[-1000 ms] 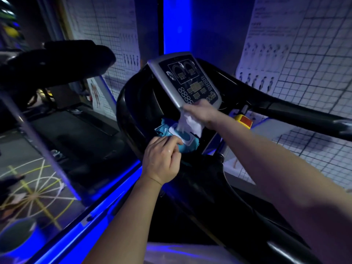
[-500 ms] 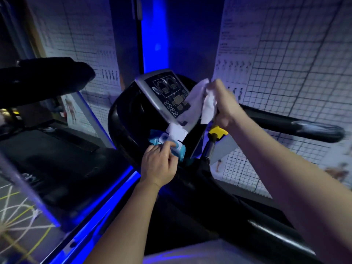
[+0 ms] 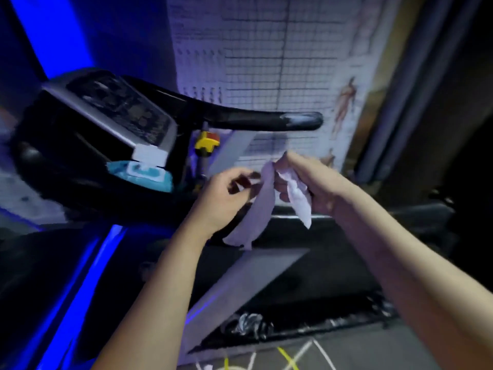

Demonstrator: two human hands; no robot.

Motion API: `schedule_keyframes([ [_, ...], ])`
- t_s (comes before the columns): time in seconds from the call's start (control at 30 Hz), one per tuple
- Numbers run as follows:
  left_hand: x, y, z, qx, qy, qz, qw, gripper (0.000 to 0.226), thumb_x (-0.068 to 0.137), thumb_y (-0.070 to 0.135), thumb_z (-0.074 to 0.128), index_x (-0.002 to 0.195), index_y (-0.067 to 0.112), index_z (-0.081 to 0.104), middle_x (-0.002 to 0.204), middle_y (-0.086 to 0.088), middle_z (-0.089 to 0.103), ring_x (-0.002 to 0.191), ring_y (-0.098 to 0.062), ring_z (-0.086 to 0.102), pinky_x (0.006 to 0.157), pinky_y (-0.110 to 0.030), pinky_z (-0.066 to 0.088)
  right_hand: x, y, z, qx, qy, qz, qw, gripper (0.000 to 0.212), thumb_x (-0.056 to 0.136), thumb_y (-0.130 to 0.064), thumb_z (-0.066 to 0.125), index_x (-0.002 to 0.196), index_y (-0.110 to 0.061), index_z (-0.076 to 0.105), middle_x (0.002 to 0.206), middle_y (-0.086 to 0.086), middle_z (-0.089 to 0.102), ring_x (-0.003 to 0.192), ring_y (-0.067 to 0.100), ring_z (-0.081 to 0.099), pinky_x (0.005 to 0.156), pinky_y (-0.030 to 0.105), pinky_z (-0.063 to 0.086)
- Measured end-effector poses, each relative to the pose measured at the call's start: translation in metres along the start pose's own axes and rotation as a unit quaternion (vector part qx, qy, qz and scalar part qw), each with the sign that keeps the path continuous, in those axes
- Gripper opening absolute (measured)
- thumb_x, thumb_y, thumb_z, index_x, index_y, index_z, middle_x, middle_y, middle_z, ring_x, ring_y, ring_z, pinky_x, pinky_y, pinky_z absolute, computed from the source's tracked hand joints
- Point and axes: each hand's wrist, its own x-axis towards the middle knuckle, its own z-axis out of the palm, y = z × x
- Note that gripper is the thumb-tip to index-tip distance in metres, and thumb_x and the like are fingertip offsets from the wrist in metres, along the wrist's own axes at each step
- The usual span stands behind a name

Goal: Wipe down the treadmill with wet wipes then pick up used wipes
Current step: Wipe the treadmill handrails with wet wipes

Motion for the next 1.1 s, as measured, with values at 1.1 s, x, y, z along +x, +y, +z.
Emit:
schedule_keyframes([
  [1.1,-0.049,-0.048,0.373,0.248,0.323,-0.189,0.894,0.007,0.104,0.023,0.054,0.103,0.027,0.060,0.084,-0.005,0.075,0.077,-0.036,0.068,0.061,-0.038,0.046,-0.109,0.198,-0.270,-0.324,0.084,-0.069,0.940,0.012,0.091,-0.041,0.065,0.090,-0.031,0.072,0.070,-0.013,0.071,0.066,0.002,0.065,0.066,0.034,0.057],
])
